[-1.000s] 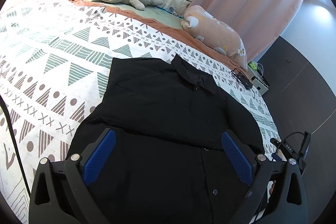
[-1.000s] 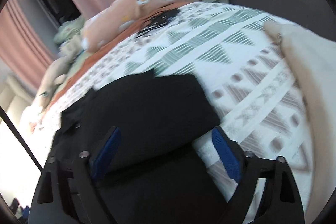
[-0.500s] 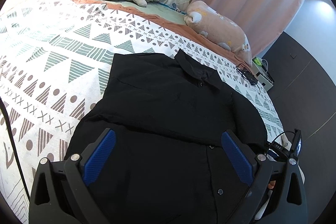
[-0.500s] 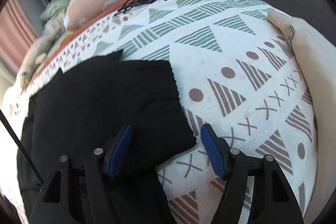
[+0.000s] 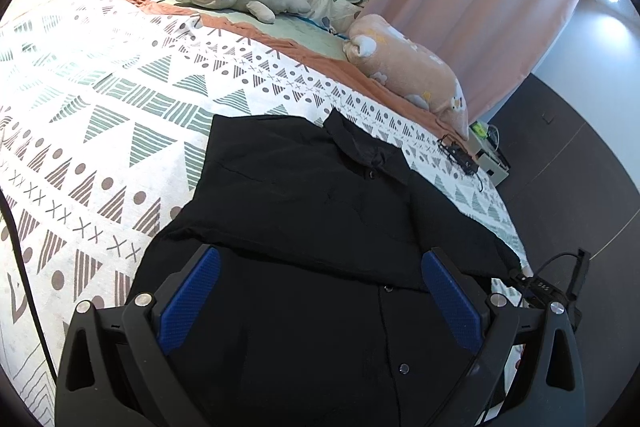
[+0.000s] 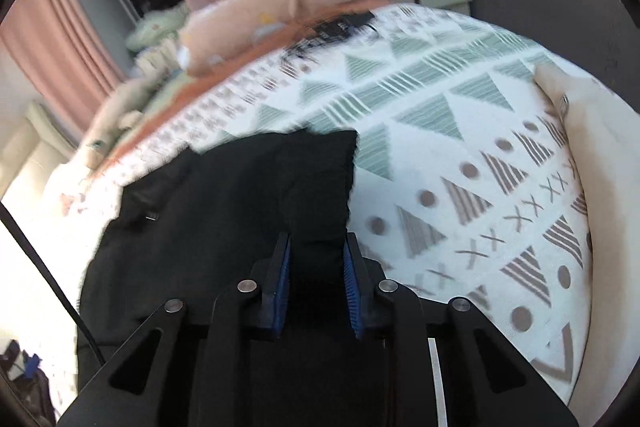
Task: Fold large clothes
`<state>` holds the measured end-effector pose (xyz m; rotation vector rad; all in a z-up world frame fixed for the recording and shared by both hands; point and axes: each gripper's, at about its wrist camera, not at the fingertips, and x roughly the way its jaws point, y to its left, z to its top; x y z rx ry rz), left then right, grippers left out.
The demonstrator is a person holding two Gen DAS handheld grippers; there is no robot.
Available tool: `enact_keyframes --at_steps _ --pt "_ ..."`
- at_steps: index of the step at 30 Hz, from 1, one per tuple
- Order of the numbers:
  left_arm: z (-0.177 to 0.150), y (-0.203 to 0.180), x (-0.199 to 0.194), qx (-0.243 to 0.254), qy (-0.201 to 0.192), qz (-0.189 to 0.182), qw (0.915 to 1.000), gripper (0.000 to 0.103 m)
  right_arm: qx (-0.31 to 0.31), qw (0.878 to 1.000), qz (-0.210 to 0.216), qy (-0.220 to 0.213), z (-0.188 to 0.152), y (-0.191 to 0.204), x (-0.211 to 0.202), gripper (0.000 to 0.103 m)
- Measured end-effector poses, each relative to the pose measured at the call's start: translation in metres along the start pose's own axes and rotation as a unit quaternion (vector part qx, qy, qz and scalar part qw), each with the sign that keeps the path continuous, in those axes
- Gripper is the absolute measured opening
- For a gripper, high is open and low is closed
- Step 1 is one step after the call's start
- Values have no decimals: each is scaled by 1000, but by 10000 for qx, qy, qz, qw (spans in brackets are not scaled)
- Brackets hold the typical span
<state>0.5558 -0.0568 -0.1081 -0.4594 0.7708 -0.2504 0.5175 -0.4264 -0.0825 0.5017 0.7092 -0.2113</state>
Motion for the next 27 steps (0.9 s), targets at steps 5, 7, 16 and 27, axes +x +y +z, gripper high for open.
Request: enact_keyframes --at_steps 5,7,16,27 --pt "7 7 -15 -110 -139 -47 9998 103 -159 9989 341 -281 -1 43 -30 21" --pt "10 11 -21 -151 -180 -46 9997 103 -236 9979 499 -337 -6 62 -40 21" --pt "17 49 -54 -280 -329 178 9989 103 -587 9919 1106 -232 -36 149 -50 21" --pt "20 103 -80 -502 -394 699 9955 103 -1568 9629 2078 712 -79 263 4 27"
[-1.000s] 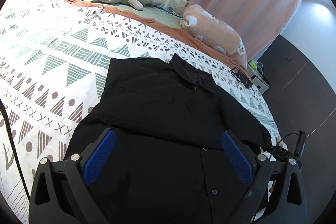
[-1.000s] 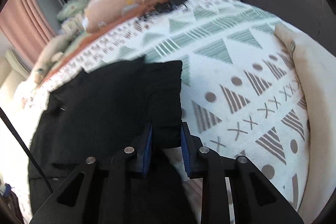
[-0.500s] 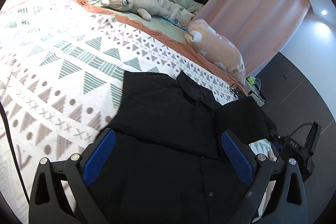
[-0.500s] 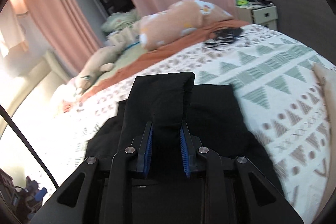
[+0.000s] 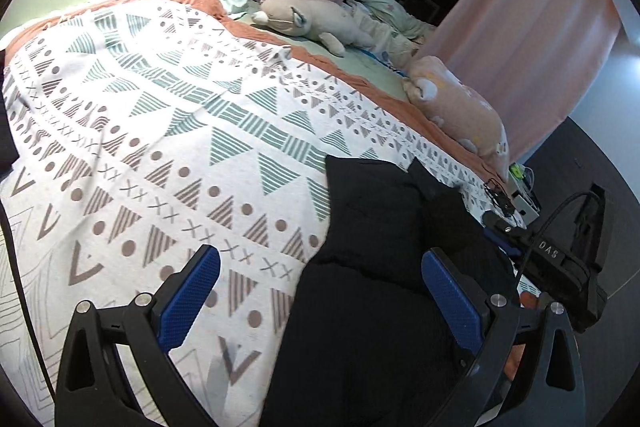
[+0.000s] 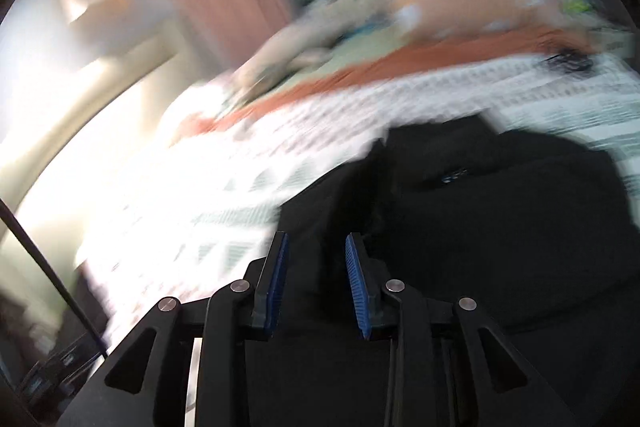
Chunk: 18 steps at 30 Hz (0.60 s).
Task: Fold large clothes
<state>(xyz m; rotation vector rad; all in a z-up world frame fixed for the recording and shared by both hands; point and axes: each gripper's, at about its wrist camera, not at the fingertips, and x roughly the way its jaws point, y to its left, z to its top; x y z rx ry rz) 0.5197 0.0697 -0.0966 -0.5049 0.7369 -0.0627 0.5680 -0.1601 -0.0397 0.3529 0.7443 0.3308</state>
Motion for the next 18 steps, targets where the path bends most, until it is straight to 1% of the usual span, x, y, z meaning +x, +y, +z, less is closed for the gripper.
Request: enact_keyframes --at_steps 2,4,5,7,8,9,11,12,13,14,15,16,17,18 --pt "1 5 1 -10 32 50 10000 103 -107 9997 -124 169 -8 4 10 27" --pt "1 6 1 27 55 131 9999 103 -65 9995 -133 267 -12 -4 11 28" --pt "2 5 1 46 65 171 9998 103 -45 9993 -206 295 -14 -8 9 29" --pt "2 4 -1 44 88 173 9998 103 -17 9991 -310 296 -16 -18 1 33" --pt "3 1 -3 40 94 136 9999 103 32 9991 -302 280 -17 -26 -7 33" --pt "2 -2 -5 57 94 111 9999 103 58 9991 -320 269 -19 -20 -14 34" --pt "1 -11 -9 176 78 137 9997 103 90 9988 -422 218 -22 -26 -31 35" --pt "0 -16 -11 250 72 162 9995 103 84 9986 -484 176 -24 -11 -36 39" --pt "-2 -20 -13 318 73 182 9993 103 85 9984 -546 154 -25 -5 -43 53" --pt "-4 -22 -15 347 77 184 9992 103 105 9980 -609 139 -27 -8 -51 62" --pt "-6 -24 -17 353 88 172 9992 103 146 9977 -650 117 -29 -9 -58 77" --pt "-8 -26 -19 340 100 165 9992 103 191 9975 -669 93 -31 -11 -66 80" --pt "-10 -28 -22 327 76 157 9993 103 251 9973 -693 74 -35 -13 -76 80" --pt "-12 -31 -27 332 -22 178 9993 103 296 9971 -696 63 -41 -15 -88 80"
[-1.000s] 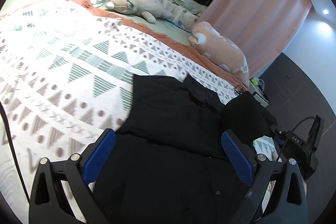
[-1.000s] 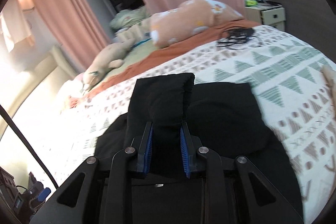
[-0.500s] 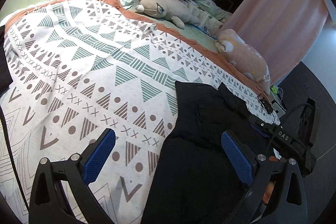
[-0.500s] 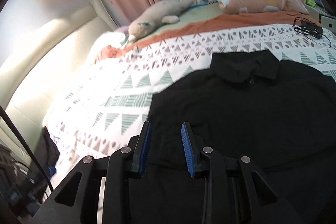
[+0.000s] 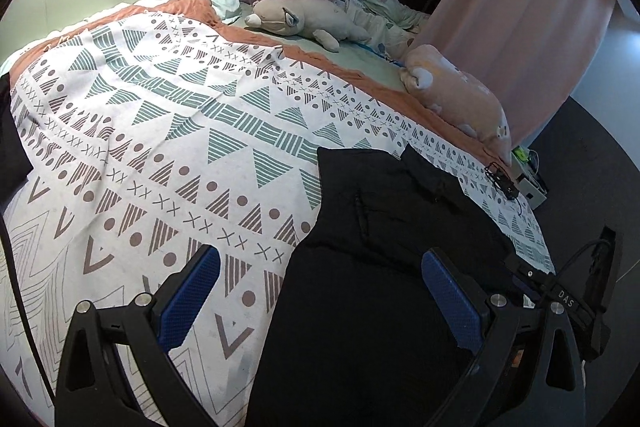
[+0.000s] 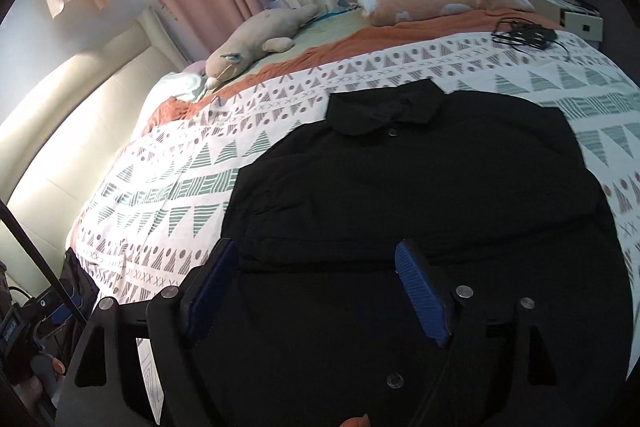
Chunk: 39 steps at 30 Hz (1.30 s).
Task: Fold large clothes
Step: 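Move both tools to the hem of the narrowed shirt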
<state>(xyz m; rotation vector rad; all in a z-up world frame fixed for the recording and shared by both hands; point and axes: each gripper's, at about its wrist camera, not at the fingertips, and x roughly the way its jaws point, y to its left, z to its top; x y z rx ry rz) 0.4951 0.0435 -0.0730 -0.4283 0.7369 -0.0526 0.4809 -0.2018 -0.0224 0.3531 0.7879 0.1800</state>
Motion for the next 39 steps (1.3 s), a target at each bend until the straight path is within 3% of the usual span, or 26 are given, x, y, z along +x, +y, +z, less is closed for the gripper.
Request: enact_keyframes --at_steps 5,9,16,23,26,30,39 --pt "-19 -10 -25 135 -212 3 9997 103 187 9997 -49 -167 -29 -20 -46 85" --pt "-39 -15 -41 213 -228 -4 9995 103 303 9993 36 -203 -54 -34 -86 103" --pt "-72 -24 -86 554 -290 119 9980 103 139 9984 8 -556 -85 -47 -155 103" --pt "-101 -10 -120 530 -254 108 9982 103 -19 9987 -322 -396 -117 -66 -207 103" --pt "-114 -6 -131 641 -220 109 9976 103 -76 9985 -315 -436 -126 -70 -230 103" --pt "-125 -4 -142 703 -193 87 9973 103 -230 9962 -620 -564 -144 -81 -265 103" --pt "-155 17 -154 670 -136 -61 9976 103 218 9964 -668 -481 -193 -131 -319 103"
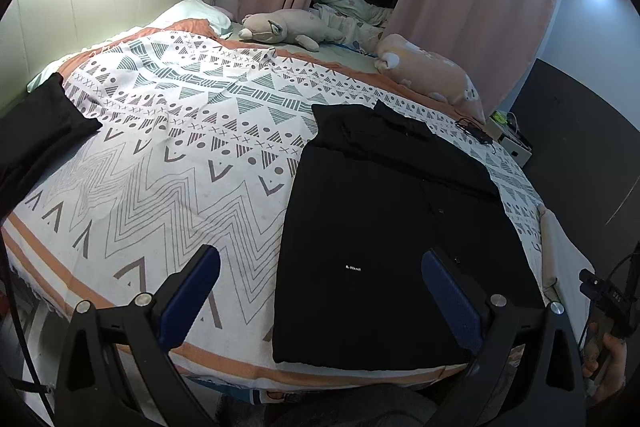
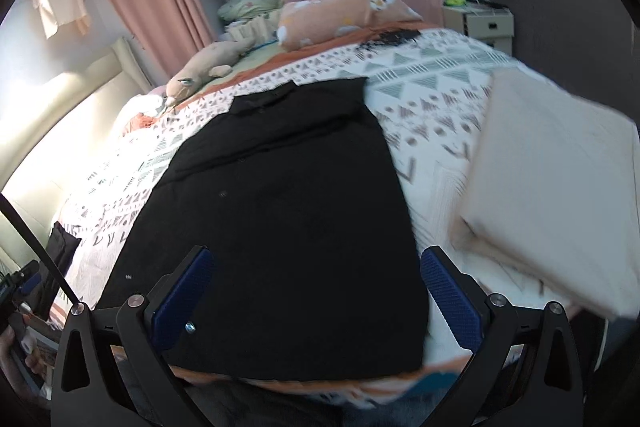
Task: Fold large clothes
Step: 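Move both tools to the hem of the narrowed shirt, then close the left gripper on the hem while the right gripper grasps it too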
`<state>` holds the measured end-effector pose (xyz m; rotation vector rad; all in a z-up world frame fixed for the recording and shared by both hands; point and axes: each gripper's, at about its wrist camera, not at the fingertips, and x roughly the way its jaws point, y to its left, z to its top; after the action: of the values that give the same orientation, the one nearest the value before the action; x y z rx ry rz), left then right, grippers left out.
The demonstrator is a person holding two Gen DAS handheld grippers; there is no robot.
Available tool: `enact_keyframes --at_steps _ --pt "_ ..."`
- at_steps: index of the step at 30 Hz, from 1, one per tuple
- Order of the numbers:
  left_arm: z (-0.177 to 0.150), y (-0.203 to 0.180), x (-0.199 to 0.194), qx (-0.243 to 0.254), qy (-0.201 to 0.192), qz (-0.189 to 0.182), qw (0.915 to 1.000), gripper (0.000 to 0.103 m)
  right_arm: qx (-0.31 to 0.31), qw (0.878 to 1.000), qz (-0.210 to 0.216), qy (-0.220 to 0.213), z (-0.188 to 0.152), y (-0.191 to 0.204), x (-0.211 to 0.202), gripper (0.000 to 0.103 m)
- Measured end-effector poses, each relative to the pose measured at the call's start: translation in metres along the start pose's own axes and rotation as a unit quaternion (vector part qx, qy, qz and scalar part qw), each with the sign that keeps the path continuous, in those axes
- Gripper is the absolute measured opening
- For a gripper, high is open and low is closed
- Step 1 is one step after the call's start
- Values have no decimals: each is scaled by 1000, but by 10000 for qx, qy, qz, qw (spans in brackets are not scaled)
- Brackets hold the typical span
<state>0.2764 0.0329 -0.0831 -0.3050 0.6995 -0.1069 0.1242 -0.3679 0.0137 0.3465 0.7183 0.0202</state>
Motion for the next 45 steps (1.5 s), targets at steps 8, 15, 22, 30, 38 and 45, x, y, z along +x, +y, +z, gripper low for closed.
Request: enact_keyframes --at_steps 8,15,22,30,38,45 --pt "-33 13 21 8 429 -170 9989 95 388 9991 15 196 -23 -43 -9 103" --pt "-60 41 53 -454 990 -402 9932 74 629 9966 288 445 -37 -66 0 93" --pt "-74 56 79 -965 1404 -845 9818 65 1144 9883 707 717 -47 -85 25 82" --pt "-73 57 104 -1449 1554 -1333 9680 64 1664 9773 1098 718 -41 -103 48 81" --pt "-74 47 111 -1576 1591 -1502 9630 64 1527 9837 806 496 -29 -100 71 81" --pt "-78 58 111 -1748 1596 -1466 9605 41 1706 9822 665 415 -43 -81 64 81"
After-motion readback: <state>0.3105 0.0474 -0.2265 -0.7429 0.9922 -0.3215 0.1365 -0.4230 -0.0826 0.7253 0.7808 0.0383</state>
